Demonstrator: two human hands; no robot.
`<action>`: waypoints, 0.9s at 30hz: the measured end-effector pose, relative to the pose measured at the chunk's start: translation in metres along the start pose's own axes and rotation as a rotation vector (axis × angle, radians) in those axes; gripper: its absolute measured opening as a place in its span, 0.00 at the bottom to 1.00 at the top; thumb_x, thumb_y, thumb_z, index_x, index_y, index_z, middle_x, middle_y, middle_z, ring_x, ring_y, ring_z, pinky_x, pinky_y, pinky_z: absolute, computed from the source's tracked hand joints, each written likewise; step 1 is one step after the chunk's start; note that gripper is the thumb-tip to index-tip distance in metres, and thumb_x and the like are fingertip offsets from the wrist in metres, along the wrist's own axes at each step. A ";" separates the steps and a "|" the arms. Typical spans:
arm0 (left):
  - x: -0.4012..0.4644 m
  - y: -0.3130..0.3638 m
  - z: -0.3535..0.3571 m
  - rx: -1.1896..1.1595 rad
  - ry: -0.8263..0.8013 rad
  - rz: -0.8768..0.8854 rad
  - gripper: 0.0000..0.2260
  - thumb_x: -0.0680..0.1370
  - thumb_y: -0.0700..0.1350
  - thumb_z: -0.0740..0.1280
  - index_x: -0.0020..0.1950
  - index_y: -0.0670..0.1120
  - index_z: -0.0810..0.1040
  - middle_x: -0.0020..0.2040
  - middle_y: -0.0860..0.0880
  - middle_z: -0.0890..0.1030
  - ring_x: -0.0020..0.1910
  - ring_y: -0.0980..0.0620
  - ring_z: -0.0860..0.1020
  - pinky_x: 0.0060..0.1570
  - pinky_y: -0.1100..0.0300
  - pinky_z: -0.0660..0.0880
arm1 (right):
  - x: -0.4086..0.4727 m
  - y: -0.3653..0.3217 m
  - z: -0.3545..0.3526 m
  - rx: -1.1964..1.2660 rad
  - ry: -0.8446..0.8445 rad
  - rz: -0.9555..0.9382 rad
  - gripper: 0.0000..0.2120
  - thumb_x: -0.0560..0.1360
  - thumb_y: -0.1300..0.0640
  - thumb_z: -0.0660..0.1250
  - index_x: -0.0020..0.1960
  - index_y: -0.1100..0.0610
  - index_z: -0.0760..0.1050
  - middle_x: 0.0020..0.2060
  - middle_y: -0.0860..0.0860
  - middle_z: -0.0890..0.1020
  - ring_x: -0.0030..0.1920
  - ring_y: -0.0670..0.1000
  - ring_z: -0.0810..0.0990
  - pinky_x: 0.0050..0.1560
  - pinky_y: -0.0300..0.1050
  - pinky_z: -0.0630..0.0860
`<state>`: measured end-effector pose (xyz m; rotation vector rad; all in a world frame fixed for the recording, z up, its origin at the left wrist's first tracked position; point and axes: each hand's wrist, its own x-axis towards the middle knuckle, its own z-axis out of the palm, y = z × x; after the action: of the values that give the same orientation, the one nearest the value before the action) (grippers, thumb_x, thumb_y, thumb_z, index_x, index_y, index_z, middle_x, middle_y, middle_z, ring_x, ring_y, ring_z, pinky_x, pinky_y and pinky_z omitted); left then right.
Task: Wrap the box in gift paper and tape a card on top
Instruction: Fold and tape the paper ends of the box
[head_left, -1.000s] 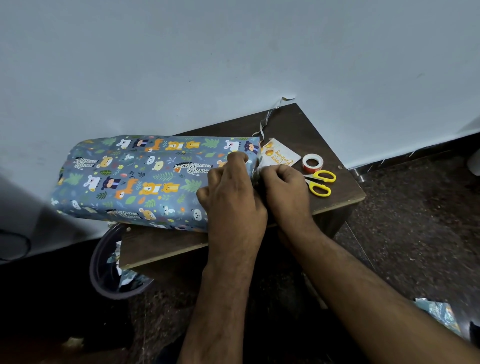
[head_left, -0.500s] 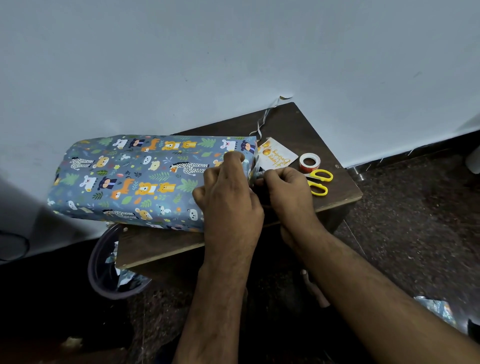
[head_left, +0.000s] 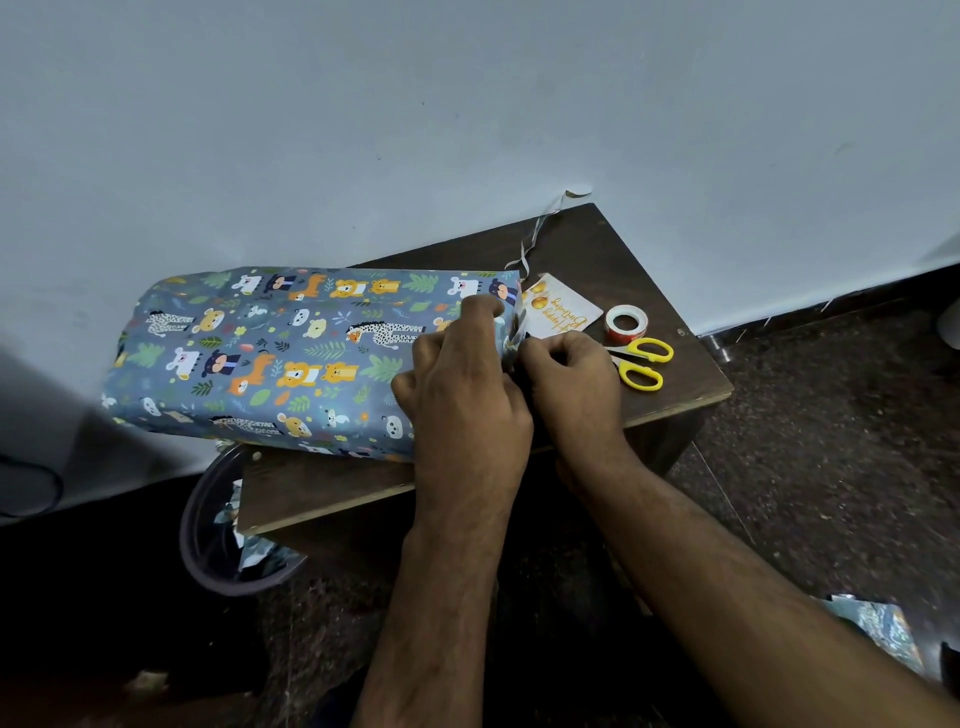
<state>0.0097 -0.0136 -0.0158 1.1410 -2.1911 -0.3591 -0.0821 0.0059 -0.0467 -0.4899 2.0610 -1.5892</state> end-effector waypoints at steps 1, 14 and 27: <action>0.000 0.000 -0.001 0.012 -0.017 0.010 0.24 0.72 0.35 0.68 0.65 0.53 0.73 0.53 0.61 0.73 0.58 0.49 0.70 0.51 0.56 0.54 | 0.000 0.000 0.000 0.009 0.001 0.003 0.07 0.76 0.54 0.68 0.44 0.57 0.80 0.37 0.49 0.83 0.41 0.49 0.82 0.44 0.51 0.80; 0.000 0.001 0.001 0.154 -0.037 0.046 0.23 0.70 0.37 0.69 0.62 0.55 0.73 0.62 0.54 0.78 0.59 0.45 0.72 0.51 0.51 0.61 | 0.001 0.002 -0.014 0.210 -0.057 0.010 0.05 0.78 0.58 0.66 0.45 0.58 0.79 0.37 0.55 0.85 0.37 0.54 0.85 0.32 0.48 0.81; -0.002 -0.001 0.003 0.125 0.022 0.073 0.18 0.69 0.35 0.68 0.53 0.53 0.70 0.54 0.53 0.74 0.55 0.47 0.72 0.49 0.51 0.62 | 0.004 0.001 -0.020 0.234 -0.105 0.011 0.06 0.77 0.56 0.67 0.43 0.57 0.78 0.36 0.54 0.85 0.33 0.51 0.83 0.31 0.46 0.78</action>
<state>0.0090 -0.0128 -0.0188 1.1216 -2.2557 -0.1798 -0.0966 0.0197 -0.0438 -0.4653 1.7698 -1.7327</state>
